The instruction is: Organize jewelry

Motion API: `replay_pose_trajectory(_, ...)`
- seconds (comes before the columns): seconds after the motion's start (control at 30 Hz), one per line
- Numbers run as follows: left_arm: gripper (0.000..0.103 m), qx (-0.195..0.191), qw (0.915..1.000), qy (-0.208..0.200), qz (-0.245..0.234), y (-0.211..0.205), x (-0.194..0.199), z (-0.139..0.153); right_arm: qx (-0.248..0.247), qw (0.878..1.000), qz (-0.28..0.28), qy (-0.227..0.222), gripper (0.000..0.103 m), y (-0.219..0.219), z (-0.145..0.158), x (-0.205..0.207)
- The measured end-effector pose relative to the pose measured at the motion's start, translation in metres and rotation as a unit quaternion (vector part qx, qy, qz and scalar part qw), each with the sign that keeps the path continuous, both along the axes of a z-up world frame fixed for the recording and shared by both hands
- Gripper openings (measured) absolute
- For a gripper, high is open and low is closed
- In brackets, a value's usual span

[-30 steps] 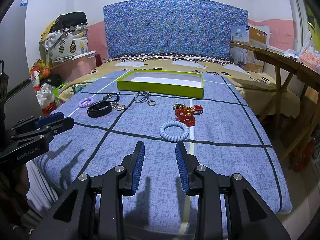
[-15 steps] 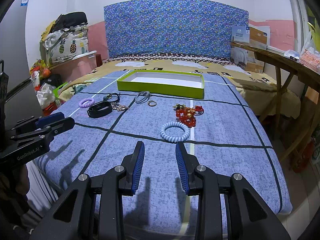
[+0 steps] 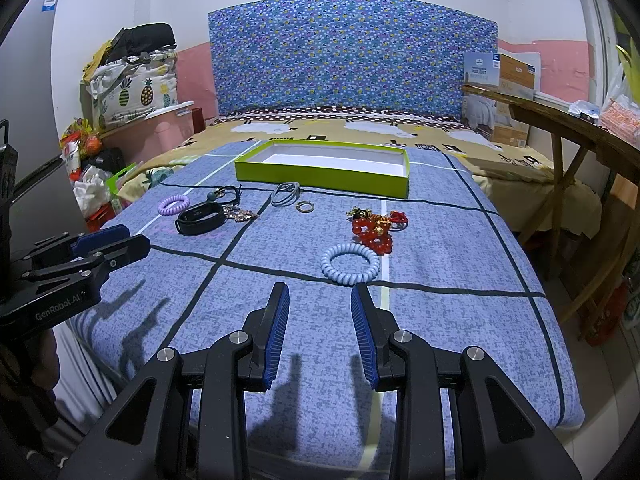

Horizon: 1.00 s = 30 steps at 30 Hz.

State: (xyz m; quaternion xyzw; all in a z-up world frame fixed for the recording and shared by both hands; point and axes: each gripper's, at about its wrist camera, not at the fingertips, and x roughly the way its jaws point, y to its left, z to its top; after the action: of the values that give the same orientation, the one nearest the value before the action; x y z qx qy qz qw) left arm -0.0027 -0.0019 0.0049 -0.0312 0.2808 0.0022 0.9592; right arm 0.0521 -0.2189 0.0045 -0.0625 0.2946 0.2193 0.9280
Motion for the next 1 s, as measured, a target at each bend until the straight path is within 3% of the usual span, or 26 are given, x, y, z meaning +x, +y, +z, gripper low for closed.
replay_pose_trajectory(1.0,0.041,-0.011,0.9999,0.009,-0.005,-0.0008,0.0022,-0.0051,-0.001,1.000,0.000,0.001,0.033,0.0017,0.0005,-0.0002)
